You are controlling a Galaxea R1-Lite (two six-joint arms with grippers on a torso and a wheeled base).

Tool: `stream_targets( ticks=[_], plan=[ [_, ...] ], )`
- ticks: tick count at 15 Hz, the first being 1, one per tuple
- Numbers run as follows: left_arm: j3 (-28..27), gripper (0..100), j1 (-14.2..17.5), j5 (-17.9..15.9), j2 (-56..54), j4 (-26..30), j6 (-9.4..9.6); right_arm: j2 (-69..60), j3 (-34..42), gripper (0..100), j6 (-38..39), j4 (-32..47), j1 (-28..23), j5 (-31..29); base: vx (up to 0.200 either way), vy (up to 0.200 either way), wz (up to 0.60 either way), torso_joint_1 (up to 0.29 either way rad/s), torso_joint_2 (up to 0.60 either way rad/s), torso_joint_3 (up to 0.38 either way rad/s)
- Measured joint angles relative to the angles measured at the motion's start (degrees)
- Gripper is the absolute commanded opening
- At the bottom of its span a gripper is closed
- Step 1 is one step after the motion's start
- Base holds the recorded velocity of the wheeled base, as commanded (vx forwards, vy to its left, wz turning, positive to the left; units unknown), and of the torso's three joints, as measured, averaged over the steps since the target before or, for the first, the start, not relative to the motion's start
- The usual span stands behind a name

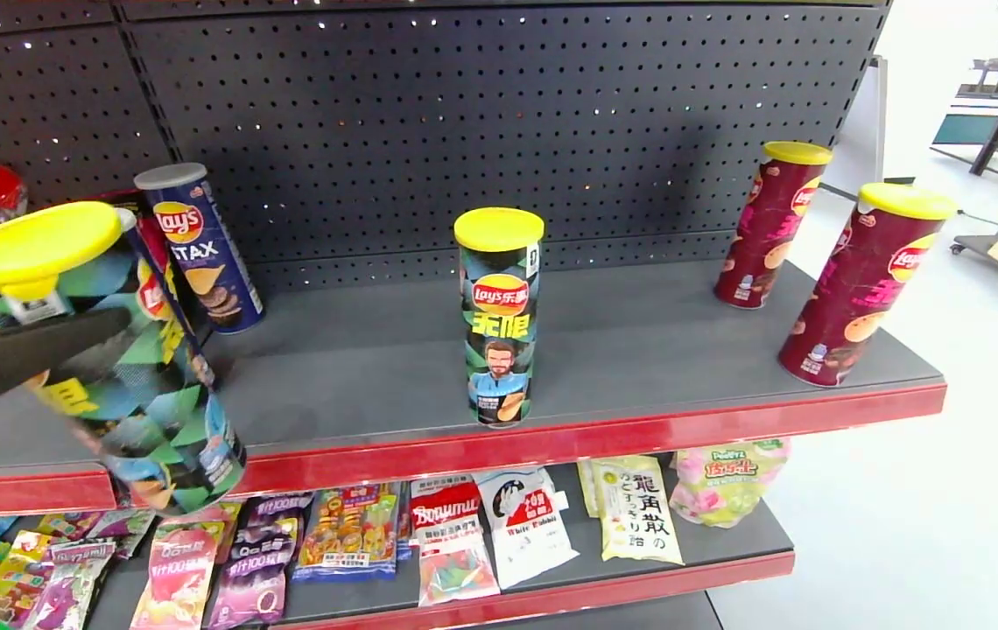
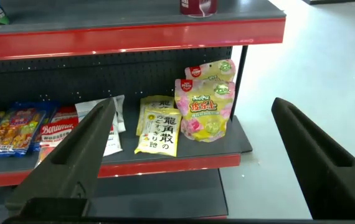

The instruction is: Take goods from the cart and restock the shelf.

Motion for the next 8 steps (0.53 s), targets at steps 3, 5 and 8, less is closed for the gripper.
stream_targets(
  ticks=[3, 5, 8],
  plan=[
    [-7.47, 0, -2.62, -0.33, 10.69, -2.38, -0.05, 0.00, 0.00, 100, 0.00, 0.00, -0.02, 0.02, 0.000, 0.000, 0.00, 0.000, 0.00, 0.000],
    [-11.56, 0, -4.58, -0.52, 17.80, -6.70, -0.16, 0.00, 0.00, 100, 0.00, 0.00, 0.00, 0.05, 0.000, 0.000, 0.00, 0.000, 0.00, 0.000],
    [-16.98, 0, -8.28, -0.69, 26.90, -11.30, -1.80, 0.00, 0.00, 100, 0.00, 0.00, 0.00, 0.02, 0.000, 0.000, 0.00, 0.000, 0.00, 0.000]
  ],
)
